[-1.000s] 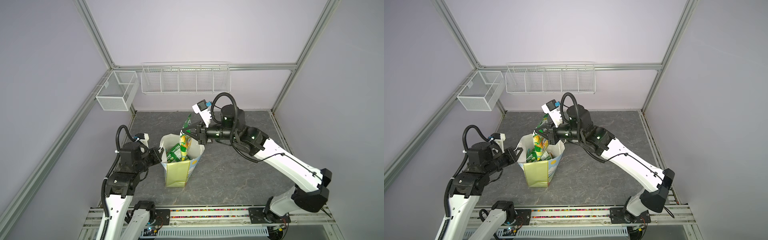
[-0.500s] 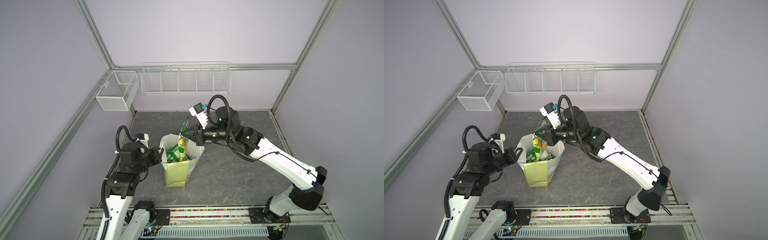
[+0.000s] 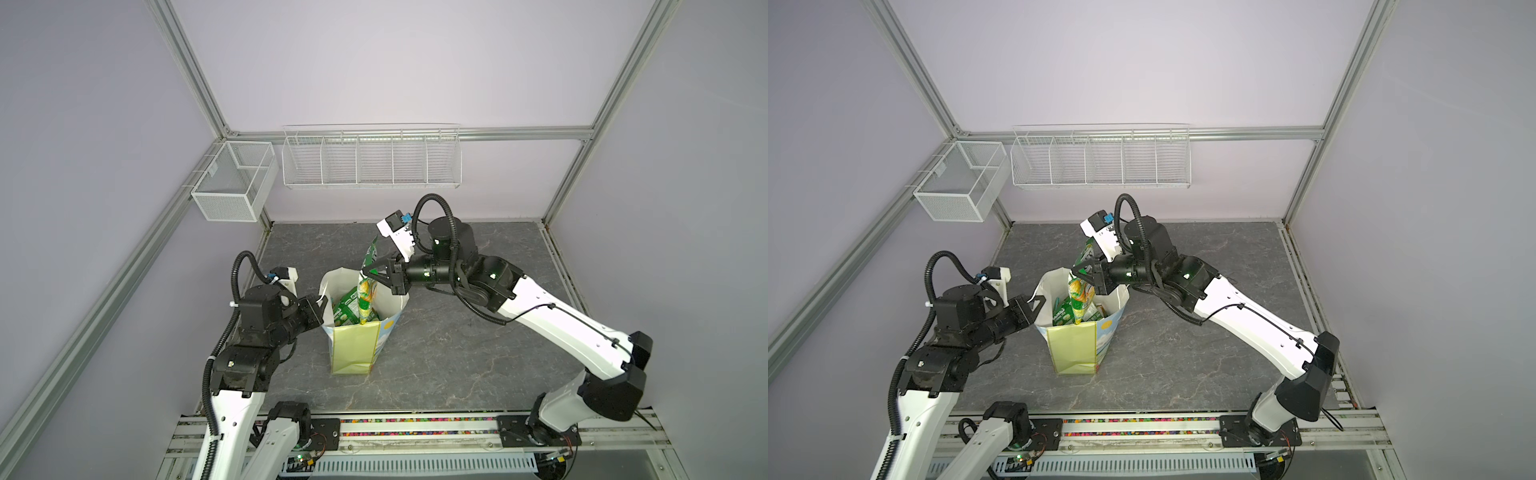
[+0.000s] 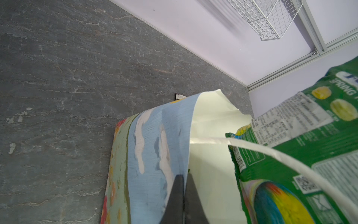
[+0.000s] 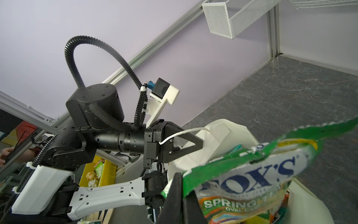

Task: Place the snacks into the paper bag
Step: 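Lower the green packet into the paper bag with the right gripper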

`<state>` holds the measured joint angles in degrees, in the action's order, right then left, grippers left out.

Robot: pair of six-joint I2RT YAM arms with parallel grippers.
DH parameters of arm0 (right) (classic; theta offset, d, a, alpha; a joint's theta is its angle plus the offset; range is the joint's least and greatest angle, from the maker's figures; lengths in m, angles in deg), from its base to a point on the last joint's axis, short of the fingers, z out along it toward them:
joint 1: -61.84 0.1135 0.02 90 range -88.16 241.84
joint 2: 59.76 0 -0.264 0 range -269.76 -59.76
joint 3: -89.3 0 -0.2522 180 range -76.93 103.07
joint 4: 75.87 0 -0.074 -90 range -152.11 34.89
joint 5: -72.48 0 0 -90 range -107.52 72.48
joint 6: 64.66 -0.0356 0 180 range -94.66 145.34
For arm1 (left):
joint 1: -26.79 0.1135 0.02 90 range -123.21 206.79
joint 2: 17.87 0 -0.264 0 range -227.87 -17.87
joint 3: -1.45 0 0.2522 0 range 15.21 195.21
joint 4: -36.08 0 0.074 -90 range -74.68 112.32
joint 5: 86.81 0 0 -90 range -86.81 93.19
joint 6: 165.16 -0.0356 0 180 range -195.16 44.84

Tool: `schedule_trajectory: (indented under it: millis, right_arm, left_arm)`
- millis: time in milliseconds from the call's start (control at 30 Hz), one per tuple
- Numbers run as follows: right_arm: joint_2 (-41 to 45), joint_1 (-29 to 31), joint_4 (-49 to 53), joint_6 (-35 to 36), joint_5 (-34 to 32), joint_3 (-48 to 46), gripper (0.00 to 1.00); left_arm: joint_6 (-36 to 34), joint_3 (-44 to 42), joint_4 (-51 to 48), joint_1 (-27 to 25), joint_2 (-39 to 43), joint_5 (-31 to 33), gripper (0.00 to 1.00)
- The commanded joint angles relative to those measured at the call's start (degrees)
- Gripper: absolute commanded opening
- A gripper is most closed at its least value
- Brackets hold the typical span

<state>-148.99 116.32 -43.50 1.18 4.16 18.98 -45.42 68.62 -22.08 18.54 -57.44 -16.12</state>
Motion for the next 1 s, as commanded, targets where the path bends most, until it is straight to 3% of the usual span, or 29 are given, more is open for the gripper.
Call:
schedule_trajectory:
  millis: [0,500,967]
  right_arm:
    - [0.54,0.29,-2.88,0.87,-0.97,-0.97,0.07]
    - [0.28,0.32,-0.88,1.66,-5.37,-1.17,0.1]
    - [0.29,0.32,0.07,2.36,-5.48,-0.76,0.07]
  left_arm:
    - [-0.29,0.51,2.24,0.25,0.86,-0.24,0.0]
    - [-0.42,1.33,2.16,0.21,0.21,-0.28,0.0]
    - [-0.39,1.35,2.74,0.23,-0.51,-0.36,0.0]
